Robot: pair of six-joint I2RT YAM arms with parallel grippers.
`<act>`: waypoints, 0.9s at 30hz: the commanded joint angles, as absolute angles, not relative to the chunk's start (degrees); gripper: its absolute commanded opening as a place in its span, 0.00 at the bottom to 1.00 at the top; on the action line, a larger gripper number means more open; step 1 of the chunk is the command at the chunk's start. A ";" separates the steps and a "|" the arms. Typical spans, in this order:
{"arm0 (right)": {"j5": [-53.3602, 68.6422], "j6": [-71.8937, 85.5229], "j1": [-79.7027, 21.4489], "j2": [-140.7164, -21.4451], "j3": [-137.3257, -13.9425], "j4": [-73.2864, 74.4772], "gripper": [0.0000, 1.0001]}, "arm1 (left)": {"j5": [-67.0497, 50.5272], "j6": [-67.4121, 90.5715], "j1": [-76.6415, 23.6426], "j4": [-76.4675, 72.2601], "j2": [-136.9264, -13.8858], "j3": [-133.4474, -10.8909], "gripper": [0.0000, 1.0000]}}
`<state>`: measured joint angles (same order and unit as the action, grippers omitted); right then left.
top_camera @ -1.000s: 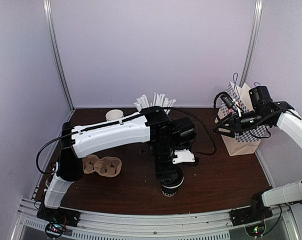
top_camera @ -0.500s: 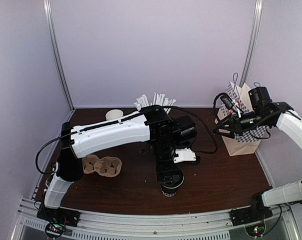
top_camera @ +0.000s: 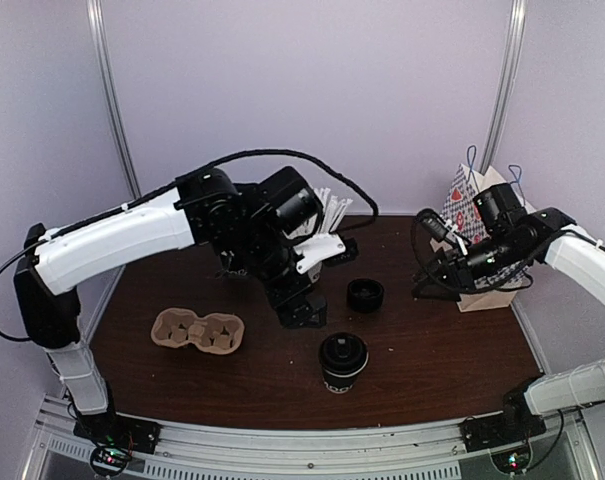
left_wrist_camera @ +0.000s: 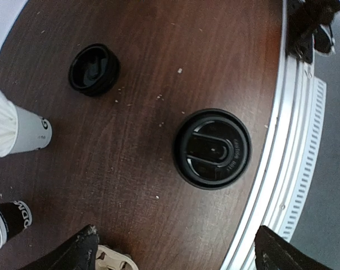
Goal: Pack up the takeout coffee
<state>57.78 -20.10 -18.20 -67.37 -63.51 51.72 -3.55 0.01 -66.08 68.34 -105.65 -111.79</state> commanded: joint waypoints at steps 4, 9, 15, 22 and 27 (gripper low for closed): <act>60.30 -10.45 -24.61 -67.95 -53.84 45.49 0.63 | -10.11 23.74 -63.42 29.90 -96.84 -84.64 0.95; 63.77 2.65 -27.19 -71.94 -47.38 34.18 0.61 | -11.23 30.16 -62.75 27.67 -98.79 -82.44 0.87; 63.73 8.14 -30.33 -74.96 -43.10 27.82 0.52 | -14.40 33.66 -62.71 25.15 -100.39 -80.04 0.86; 65.18 13.92 -34.73 -79.77 -41.52 18.93 0.45 | -13.72 33.84 -62.75 27.61 -101.59 -80.83 0.81; 66.47 15.79 -35.10 -82.77 -42.52 16.49 0.42 | -14.23 33.48 -62.75 29.40 -101.61 -80.48 0.74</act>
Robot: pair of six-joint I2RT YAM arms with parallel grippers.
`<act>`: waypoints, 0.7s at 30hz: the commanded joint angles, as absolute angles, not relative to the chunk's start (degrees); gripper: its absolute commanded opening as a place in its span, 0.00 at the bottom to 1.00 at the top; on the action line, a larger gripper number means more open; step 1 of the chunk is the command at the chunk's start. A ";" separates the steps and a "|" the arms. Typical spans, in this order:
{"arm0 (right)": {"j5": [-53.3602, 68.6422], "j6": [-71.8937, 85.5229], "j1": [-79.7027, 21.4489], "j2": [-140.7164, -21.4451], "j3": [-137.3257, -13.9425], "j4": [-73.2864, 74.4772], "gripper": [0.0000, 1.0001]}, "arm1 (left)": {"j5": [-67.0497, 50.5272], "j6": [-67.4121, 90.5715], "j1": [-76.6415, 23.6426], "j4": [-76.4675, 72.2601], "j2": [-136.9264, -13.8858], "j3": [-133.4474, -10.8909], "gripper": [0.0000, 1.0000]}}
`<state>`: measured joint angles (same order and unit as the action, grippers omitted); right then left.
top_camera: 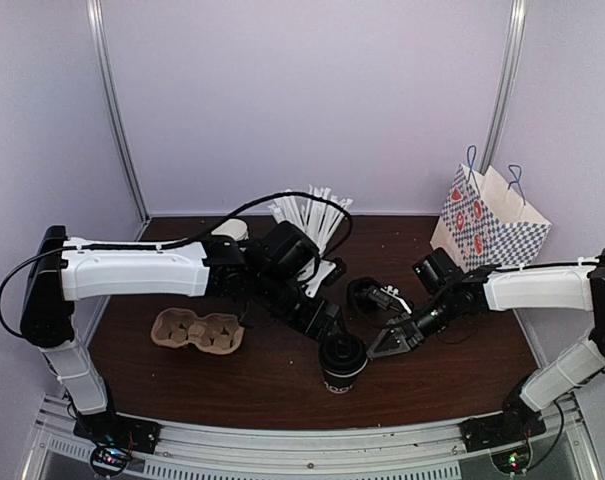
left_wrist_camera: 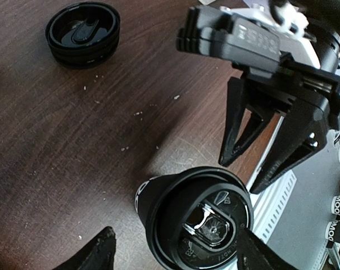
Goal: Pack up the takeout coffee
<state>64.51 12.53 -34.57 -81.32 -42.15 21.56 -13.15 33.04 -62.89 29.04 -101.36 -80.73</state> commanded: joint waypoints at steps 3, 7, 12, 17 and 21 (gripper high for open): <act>67.21 16.67 -35.32 -83.35 -42.62 15.33 0.40 | -15.22 33.53 -62.75 29.44 -101.69 -80.01 0.70; 70.18 17.14 -35.49 -83.61 -42.28 13.67 0.37 | -16.83 33.99 -62.75 29.52 -102.16 -79.81 0.63; 72.14 17.15 -36.11 -82.73 -41.06 11.82 0.35 | -17.69 34.34 -62.75 30.04 -102.22 -79.61 0.60; 71.33 16.39 -36.39 -82.35 -40.54 12.65 0.31 | -18.62 34.53 -62.84 30.06 -102.24 -78.95 0.58; 69.89 15.17 -36.39 -83.32 -40.97 14.36 0.29 | -18.72 34.63 -62.84 29.70 -102.37 -78.46 0.57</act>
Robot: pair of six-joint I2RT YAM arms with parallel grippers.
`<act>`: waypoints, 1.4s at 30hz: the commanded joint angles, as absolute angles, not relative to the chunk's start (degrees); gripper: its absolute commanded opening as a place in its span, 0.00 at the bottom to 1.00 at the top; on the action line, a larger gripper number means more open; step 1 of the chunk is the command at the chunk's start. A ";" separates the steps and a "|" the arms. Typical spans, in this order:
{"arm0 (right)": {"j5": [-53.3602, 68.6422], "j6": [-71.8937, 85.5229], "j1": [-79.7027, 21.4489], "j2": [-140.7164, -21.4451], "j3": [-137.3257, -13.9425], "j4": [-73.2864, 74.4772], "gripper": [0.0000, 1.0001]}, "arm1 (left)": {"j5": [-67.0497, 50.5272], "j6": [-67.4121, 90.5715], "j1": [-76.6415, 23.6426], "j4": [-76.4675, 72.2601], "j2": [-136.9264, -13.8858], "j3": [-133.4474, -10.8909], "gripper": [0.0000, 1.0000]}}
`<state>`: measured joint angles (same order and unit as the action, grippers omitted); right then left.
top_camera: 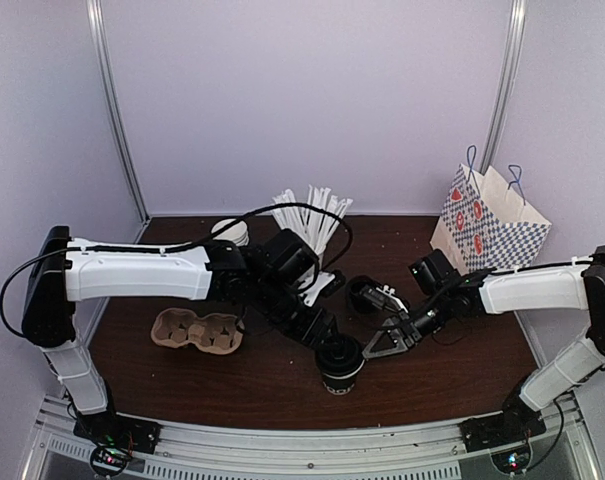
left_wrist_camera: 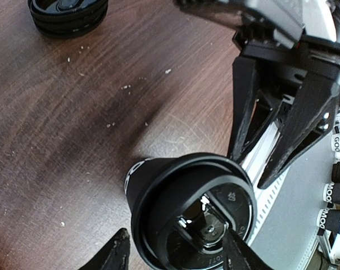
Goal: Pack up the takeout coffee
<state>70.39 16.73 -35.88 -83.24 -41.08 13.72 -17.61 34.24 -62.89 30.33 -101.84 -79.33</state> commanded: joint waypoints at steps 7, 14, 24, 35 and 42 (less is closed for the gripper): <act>70.32 14.62 -36.92 -85.86 -42.03 14.77 0.29 | -20.07 35.24 -62.91 28.74 -103.07 -78.05 0.54; 70.65 14.41 -37.28 -87.48 -42.50 14.71 0.33 | -21.28 35.42 -63.14 28.43 -103.76 -77.70 0.53; 75.04 9.87 -37.05 -87.58 -46.28 20.73 0.49 | -17.49 33.76 -63.10 29.15 -102.51 -78.05 0.64; 70.50 3.95 -34.52 -86.25 -48.29 27.88 0.56 | -12.73 31.03 -62.84 29.96 -101.50 -79.63 0.77; 70.36 4.39 -34.52 -85.87 -47.99 27.72 0.56 | -11.55 31.00 -62.84 30.40 -99.48 -79.01 0.77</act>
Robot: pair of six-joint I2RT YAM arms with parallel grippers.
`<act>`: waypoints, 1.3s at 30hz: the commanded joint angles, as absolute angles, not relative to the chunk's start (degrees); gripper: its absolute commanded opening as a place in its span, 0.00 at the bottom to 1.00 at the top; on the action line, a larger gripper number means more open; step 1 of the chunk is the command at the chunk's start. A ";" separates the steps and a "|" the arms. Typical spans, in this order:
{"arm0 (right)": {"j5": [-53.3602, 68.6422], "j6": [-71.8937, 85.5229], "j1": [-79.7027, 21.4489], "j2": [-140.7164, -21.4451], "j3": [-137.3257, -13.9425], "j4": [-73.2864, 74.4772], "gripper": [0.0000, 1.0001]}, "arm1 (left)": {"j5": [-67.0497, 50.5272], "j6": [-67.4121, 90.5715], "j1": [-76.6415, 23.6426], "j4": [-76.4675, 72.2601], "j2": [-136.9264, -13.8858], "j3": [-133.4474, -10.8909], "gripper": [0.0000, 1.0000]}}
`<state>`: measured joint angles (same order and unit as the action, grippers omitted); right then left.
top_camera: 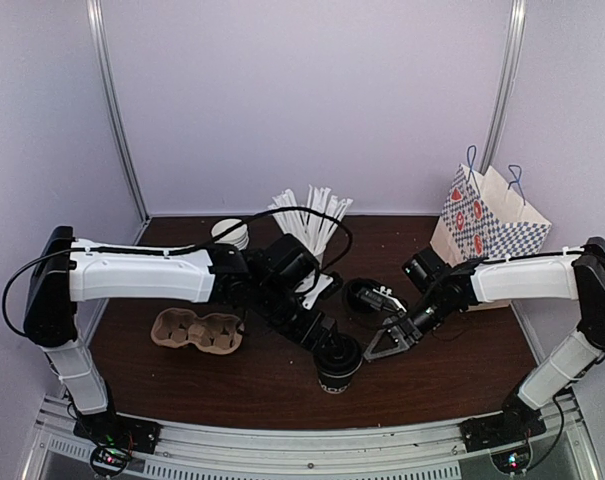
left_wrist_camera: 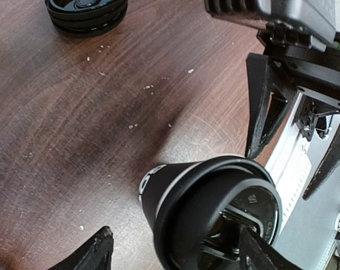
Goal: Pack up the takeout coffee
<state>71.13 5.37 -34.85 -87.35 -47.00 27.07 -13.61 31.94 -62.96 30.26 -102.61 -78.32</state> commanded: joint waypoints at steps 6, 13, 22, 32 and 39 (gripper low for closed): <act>71.04 7.19 -34.54 -86.60 -47.81 25.45 0.52 | -12.78 32.05 -62.84 31.21 -98.56 -77.56 0.70; 72.41 9.67 -34.54 -87.85 -48.08 22.92 0.50 | -15.66 32.81 -62.80 30.70 -100.43 -77.52 0.61; 72.62 11.33 -34.63 -88.83 -48.16 21.10 0.44 | -16.97 32.61 -62.69 30.29 -101.95 -77.86 0.51; 72.12 11.51 -35.17 -89.62 -48.07 20.48 0.40 | -18.37 32.65 -62.67 29.97 -103.37 -77.53 0.46; 70.39 10.81 -35.36 -90.71 -48.25 21.35 0.34 | -18.51 32.67 -62.67 29.72 -104.12 -77.11 0.43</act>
<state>71.55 11.03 -35.00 -89.67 -47.00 21.61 -18.06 32.69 -62.48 30.55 -101.97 -78.00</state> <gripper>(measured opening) 0.356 0.431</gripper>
